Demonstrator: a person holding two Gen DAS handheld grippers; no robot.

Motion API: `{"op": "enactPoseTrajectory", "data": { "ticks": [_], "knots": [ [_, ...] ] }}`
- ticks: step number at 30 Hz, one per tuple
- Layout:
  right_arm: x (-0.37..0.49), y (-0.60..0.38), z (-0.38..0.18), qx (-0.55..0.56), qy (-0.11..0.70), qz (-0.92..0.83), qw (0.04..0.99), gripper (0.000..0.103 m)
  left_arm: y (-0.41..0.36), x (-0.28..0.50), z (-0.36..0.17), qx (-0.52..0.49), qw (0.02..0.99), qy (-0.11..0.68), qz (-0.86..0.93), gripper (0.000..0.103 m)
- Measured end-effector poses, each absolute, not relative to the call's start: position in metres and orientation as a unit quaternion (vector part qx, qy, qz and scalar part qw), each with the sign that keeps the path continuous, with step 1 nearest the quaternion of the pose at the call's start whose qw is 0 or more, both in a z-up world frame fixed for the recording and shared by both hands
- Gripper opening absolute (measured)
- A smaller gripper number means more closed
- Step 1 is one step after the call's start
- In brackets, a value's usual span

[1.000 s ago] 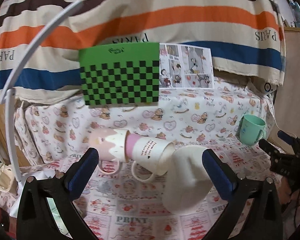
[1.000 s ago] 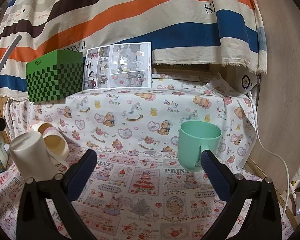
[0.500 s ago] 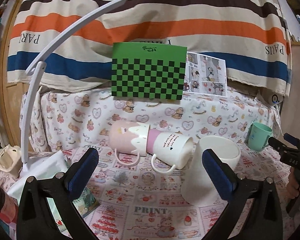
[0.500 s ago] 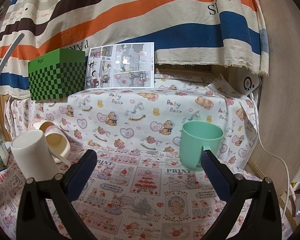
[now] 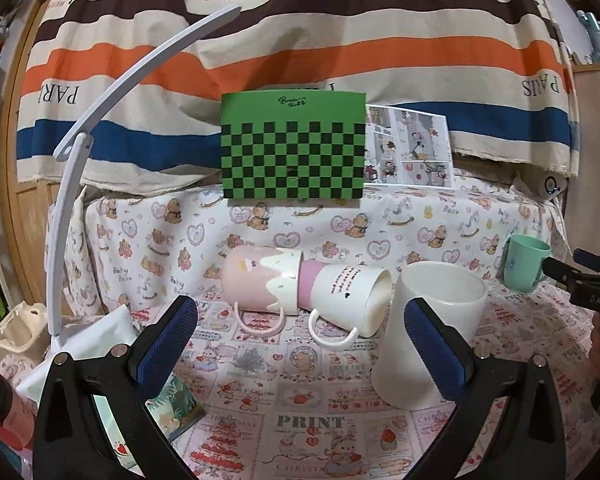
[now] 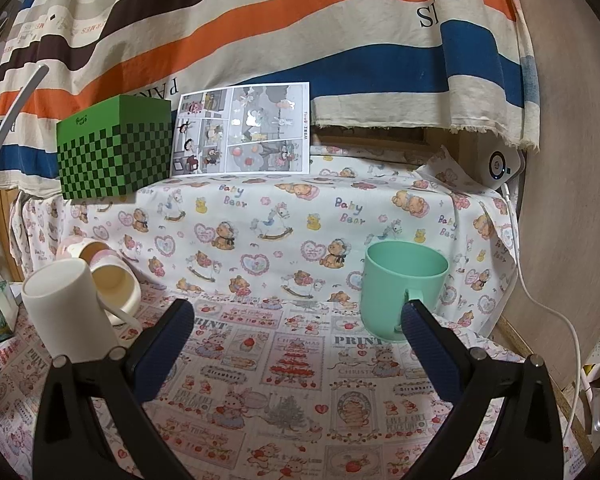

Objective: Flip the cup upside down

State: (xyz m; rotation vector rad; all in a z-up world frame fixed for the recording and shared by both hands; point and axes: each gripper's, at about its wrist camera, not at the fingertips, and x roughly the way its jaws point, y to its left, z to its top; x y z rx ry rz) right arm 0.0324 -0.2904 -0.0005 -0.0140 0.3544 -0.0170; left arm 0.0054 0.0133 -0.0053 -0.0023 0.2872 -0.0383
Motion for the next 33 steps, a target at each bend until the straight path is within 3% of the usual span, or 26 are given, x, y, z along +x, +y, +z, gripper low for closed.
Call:
{"op": "enactPoseTrajectory", "data": {
  "ticks": [33],
  "knots": [
    [0.0336,-0.2898,-0.0015,-0.008,0.179,-0.004,0.984,0.103,0.0163,0.009,-0.0088,-0.002,0.989,0.148,-0.006,0.103]
  ]
}}
